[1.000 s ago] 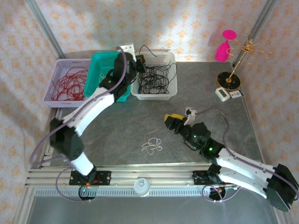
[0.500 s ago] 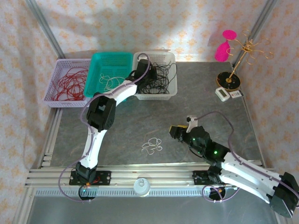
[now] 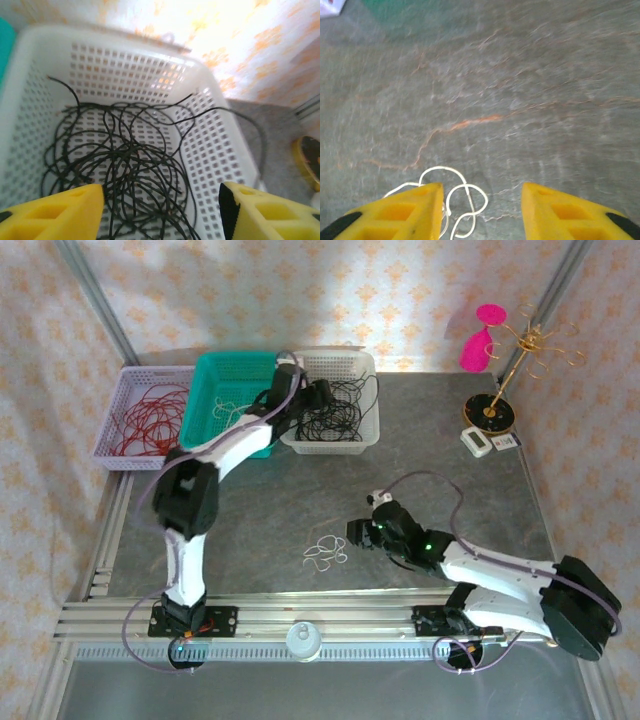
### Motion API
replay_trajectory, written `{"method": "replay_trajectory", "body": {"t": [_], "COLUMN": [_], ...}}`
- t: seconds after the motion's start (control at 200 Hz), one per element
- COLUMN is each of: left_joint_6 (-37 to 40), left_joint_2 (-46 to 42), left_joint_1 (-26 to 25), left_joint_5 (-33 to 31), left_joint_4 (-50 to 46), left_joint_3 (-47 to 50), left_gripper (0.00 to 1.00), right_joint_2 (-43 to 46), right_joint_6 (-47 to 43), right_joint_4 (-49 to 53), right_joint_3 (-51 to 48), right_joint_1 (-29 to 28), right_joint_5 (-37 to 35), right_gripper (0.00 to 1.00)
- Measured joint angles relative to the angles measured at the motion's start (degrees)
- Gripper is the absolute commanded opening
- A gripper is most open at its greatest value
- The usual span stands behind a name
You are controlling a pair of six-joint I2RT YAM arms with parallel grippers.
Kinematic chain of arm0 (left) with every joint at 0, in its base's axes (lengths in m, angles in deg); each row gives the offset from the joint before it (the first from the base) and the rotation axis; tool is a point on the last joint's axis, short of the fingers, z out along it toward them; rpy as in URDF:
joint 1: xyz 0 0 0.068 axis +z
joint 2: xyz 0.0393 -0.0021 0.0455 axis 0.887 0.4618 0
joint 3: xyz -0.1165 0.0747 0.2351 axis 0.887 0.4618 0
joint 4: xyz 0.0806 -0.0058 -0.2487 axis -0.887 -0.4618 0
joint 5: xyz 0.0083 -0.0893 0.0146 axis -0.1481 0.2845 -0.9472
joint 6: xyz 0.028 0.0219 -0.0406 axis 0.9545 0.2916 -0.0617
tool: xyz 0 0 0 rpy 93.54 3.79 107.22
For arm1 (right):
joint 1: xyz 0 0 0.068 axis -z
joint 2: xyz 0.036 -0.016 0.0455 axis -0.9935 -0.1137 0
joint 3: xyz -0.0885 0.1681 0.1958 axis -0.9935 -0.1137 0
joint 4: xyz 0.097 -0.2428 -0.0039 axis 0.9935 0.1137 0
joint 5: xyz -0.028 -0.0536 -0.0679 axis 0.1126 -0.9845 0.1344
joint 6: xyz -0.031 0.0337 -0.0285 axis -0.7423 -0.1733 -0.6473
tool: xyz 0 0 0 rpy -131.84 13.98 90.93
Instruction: Untangle the cables
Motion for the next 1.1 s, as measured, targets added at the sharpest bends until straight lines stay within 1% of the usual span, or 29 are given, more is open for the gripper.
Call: {"method": "replay_trajectory", "body": {"t": [0.075, 0.16, 0.23, 0.335, 0.455, 0.556, 0.611, 0.696, 0.761, 0.811, 0.881, 1.026, 1.101], "left_joint_6": [0.2, 0.2, 0.1, -0.7, -2.9, -4.6, -5.5, -6.1, -6.1, -6.1, -5.6, -3.7, -2.4], "left_joint_2": [-11.5, -24.1, -32.3, -40.1, -46.4, -52.2, -54.8, -57.2, -57.9, -58.1, -58.6, -61.5, -63.1], "left_joint_1": [-0.7, -2.4, -4.8, -8.3, -9.2, -9.2, -9.2, -9.6, -9.8, -10.0, -10.6, -13.6, -15.1], "left_joint_5": [-0.9, -2.3, -3.1, -3.4, -3.4, -3.4, -3.3, -3.1, -2.6, -2.3, -1.1, 3.0, 6.7], "left_joint_4": [1.7, 3.3, 3.9, 1.6, -2.8, -5.3, -5.7, -5.8, -5.9, -6.2, -6.3, -5.3, -2.6], "left_joint_3": [10.6, 22.9, 32.5, 44.5, 54.1, 57.6, 58.1, 58.2, 58.5, 58.6, 59.1, 60.5, 61.6], "left_gripper": [0.62, 0.62, 0.62, 0.62, 0.61, 0.61, 0.61, 0.59, 0.57, 0.56, 0.56, 0.56, 0.6], "right_joint_2": [-2.6, -4.6, -4.9, -4.9, -5.7, -8.7, -10.4, -12.1, -12.5, -12.1, -10.3, -1.6, 3.1], "right_joint_6": [-0.6, -0.6, -0.5, -0.7, -0.7, -0.6, -0.6, -0.3, 0.0, -0.4, -0.4, -1.2, -1.7], "right_joint_4": [-0.1, -0.1, -0.2, -1.3, -3.1, -5.0, -5.7, -6.6, -6.8, -6.8, -5.6, 0.8, 3.9], "right_joint_3": [0.9, 1.0, 0.9, 0.1, -1.2, -1.8, -2.3, -2.8, -2.8, -2.7, -2.3, 2.0, 6.5], "right_joint_1": [-0.9, -1.3, -1.5, -2.7, -4.3, -4.6, -4.6, -4.9, -5.1, -5.1, -5.0, -5.0, -5.0], "right_joint_5": [1.9, 4.2, 6.1, 9.0, 11.0, 11.7, 11.7, 11.7, 11.4, 10.8, 9.8, 6.7, 4.8], "right_gripper": [0.37, 0.37, 0.38, 0.4, 0.39, 0.36, 0.32, 0.22, 0.13, 0.06, 0.0, 0.0, 0.0]}}
